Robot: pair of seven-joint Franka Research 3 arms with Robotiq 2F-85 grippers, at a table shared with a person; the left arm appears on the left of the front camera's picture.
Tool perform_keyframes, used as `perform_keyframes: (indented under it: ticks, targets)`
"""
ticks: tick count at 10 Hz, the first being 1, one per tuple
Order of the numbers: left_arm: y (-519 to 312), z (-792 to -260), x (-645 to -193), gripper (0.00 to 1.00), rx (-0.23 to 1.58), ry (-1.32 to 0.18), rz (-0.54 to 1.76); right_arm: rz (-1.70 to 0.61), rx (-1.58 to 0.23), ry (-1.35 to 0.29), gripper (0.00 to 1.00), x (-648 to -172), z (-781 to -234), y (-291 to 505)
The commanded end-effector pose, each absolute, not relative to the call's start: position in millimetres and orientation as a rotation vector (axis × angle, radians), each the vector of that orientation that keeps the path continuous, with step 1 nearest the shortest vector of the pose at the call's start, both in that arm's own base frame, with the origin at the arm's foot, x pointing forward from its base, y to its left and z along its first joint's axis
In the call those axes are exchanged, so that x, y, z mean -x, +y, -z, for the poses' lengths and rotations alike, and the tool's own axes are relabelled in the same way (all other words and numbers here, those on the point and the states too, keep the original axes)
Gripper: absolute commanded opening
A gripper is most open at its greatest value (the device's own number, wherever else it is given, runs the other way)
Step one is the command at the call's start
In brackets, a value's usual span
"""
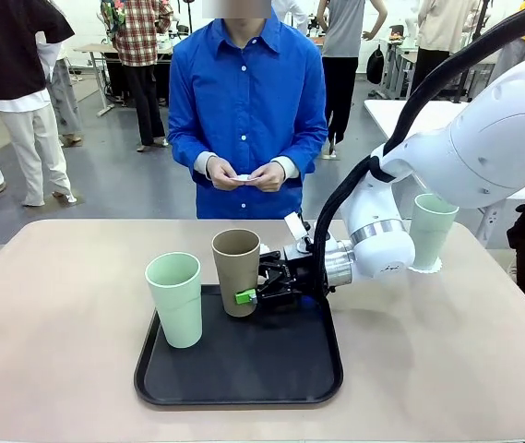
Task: Place coasters on the table and set cups on them.
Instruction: Take one Reusable plastic cup from the Flat Tray and place it on a coaster set by the human.
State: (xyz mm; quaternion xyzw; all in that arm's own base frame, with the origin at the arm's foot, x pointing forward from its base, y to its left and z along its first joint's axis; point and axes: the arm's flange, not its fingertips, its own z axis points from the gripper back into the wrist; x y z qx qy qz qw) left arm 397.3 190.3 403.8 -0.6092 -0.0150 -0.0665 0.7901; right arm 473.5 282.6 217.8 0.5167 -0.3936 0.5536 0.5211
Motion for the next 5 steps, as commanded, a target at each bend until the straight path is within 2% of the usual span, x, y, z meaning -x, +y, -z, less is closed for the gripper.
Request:
perform_keyframes:
  ticks: [1, 3, 5]
  targets:
    - [190.3, -405.9, -396.6, 1.00, 1.318, -0.040, 0.145, -1.328, -1.233, -0.936, 0.22, -477.9, -215.0, 286.0]
    - [190.3, -405.9, -396.6, 1.00, 1.318, -0.040, 0.145, -1.251, -1.278, -1.002, 0.22, -464.2, -241.7, 278.9]
    - [190.3, -405.9, -396.6, 1.00, 1.318, -0.040, 0.145, -1.233, -1.232, -1.009, 0.22, -439.4, -300.0, 267.6]
